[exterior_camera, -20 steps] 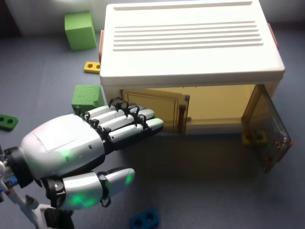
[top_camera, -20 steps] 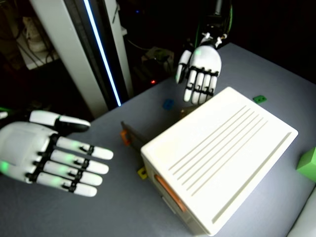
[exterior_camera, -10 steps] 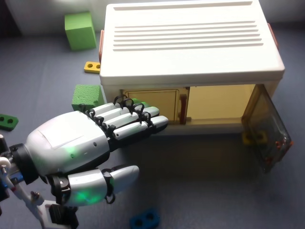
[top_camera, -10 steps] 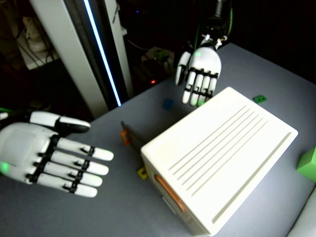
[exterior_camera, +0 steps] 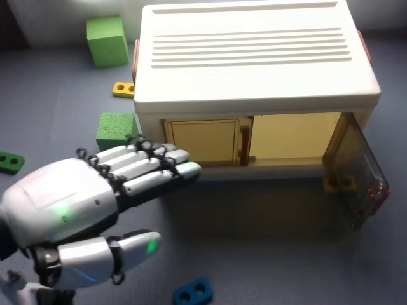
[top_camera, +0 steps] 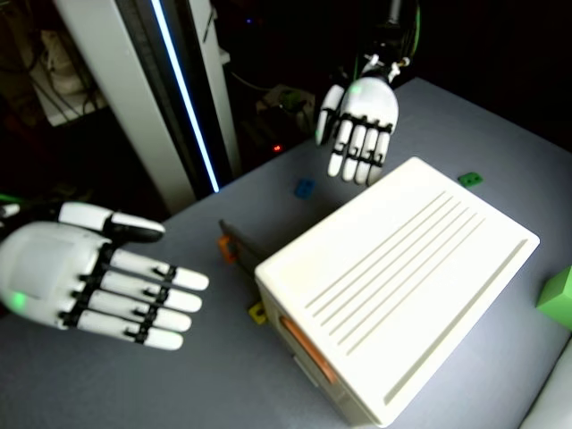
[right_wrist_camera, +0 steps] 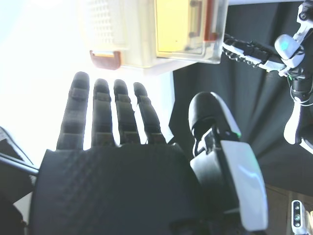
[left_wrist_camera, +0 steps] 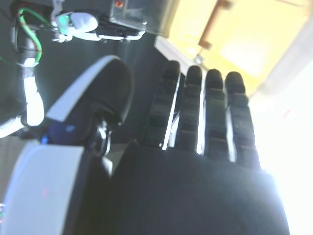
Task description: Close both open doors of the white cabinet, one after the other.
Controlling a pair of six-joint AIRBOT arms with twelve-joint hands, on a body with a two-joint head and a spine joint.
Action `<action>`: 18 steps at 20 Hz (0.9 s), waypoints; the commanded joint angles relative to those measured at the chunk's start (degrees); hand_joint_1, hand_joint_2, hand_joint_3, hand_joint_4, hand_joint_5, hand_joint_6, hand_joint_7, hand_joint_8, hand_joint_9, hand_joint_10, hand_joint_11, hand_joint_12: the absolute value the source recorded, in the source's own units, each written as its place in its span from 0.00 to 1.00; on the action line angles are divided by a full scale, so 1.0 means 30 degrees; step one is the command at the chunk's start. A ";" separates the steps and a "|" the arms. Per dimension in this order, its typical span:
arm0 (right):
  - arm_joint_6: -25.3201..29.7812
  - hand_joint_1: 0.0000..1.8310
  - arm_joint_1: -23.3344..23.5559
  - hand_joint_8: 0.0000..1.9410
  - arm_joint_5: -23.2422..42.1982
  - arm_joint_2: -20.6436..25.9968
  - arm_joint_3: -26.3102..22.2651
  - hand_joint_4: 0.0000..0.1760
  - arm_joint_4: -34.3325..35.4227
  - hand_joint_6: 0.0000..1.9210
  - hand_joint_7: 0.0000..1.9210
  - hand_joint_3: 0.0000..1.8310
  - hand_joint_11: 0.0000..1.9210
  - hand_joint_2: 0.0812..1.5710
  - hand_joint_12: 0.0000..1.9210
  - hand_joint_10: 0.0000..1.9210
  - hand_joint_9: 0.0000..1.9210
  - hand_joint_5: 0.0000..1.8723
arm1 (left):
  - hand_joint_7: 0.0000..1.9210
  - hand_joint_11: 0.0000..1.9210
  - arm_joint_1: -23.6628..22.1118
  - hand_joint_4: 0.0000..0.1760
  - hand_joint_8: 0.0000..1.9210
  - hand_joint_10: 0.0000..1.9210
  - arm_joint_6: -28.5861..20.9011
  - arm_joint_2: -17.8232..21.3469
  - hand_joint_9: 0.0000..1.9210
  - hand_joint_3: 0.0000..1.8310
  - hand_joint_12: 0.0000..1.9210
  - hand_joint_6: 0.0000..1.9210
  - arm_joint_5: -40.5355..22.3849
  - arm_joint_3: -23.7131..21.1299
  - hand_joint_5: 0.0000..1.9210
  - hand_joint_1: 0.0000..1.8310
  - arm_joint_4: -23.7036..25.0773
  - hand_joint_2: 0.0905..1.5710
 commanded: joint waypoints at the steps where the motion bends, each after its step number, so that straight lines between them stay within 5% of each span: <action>1: 0.0177 0.00 0.0029 0.00 0.2073 -0.0039 -0.0060 0.00 0.0343 0.00 0.00 0.01 0.02 0.92 0.00 0.00 0.00 0.03 | 0.00 0.03 0.0144 0.00 0.00 0.00 0.0062 0.0215 0.01 0.10 0.04 0.00 -0.2487 -0.0216 0.02 0.00 -0.0266 1.00; 8: 0.0263 0.00 0.0264 0.00 0.1684 -0.0048 -0.0287 0.00 -0.0738 0.00 0.00 0.00 0.00 0.91 0.00 0.00 0.00 0.01 | 0.00 0.02 0.2092 0.00 0.00 0.00 0.1607 0.1491 0.00 0.10 0.06 0.00 -0.4351 -0.1308 0.01 0.00 -0.2716 1.00; 14: 0.0271 0.00 0.1800 0.00 0.0070 -0.0343 -0.0224 0.00 -0.2714 0.00 0.00 0.00 0.00 0.91 0.00 0.00 0.00 0.00 | 0.05 0.00 0.4632 0.00 0.00 0.01 0.3011 0.2015 0.07 0.07 0.25 0.00 -0.7657 -0.2137 0.05 0.00 -0.6184 1.00; 18: 0.0578 0.00 0.2982 0.00 -0.1238 -0.0904 0.0148 0.00 -0.3902 0.00 0.00 0.00 0.00 0.90 0.00 0.00 0.00 0.00 | 0.06 0.00 0.5526 0.00 0.00 0.00 0.3196 0.2099 0.08 0.09 0.29 0.00 -0.8714 -0.2296 0.05 0.00 -0.7057 1.00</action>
